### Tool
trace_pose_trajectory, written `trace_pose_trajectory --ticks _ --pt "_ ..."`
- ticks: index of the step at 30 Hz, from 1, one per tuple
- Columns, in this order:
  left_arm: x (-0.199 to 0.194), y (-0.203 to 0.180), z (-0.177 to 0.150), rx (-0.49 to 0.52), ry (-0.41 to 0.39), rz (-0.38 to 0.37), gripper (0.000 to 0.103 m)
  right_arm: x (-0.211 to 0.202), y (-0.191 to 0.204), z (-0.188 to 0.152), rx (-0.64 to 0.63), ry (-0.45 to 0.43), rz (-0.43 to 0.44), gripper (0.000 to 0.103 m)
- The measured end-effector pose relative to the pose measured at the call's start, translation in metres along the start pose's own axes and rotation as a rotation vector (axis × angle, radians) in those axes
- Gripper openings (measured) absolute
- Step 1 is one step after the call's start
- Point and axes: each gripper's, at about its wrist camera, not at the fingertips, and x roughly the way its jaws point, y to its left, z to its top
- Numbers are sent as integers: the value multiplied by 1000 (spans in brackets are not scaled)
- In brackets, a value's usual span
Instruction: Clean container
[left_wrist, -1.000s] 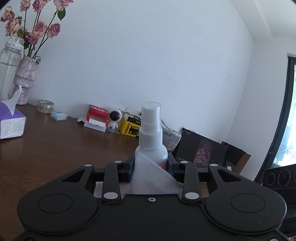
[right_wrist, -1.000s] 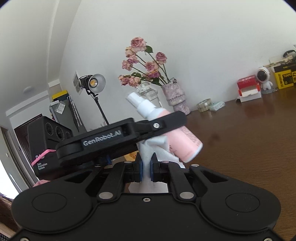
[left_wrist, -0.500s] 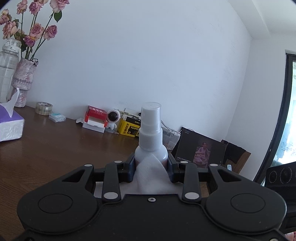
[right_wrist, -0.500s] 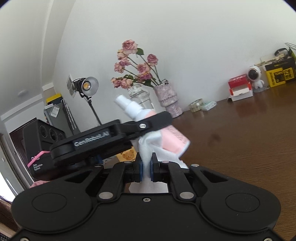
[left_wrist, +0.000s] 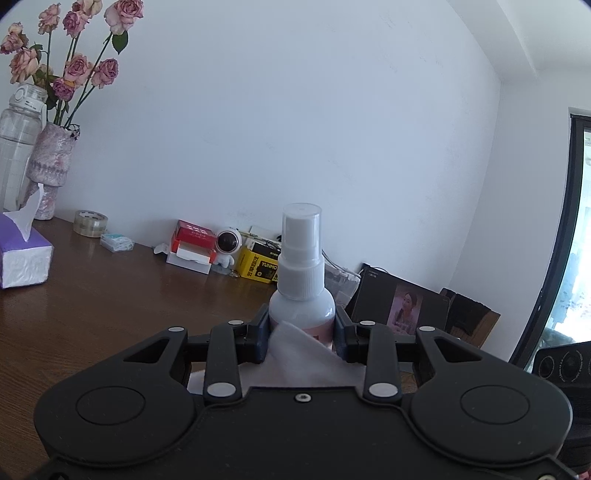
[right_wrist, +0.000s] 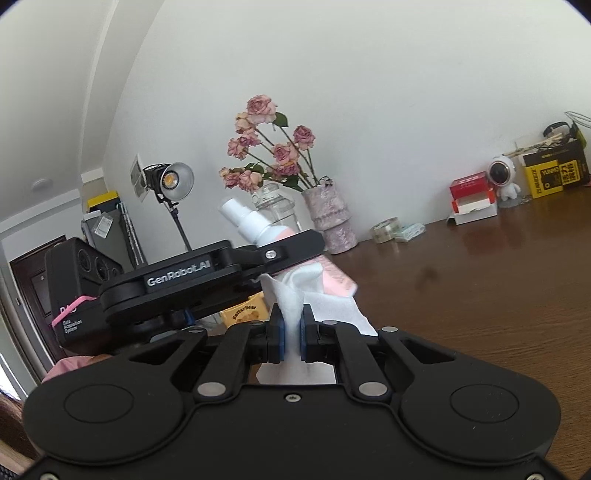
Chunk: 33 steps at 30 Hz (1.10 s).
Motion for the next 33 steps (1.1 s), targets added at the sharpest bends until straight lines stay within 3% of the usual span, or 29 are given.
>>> trace_pose_trajectory --ticks 12,23,33 --pt "-12 19 -1 -45 -6 15 33 -18 -3 2 -23 -70 -12 8" --pt "-22 -8 -1 -79 6 -160 33 -14 -8 -1 -11 -65 14 8" --pt "-22 -5 7 -163 -9 -196 33 -1 -12 -7 16 -27 55 8"
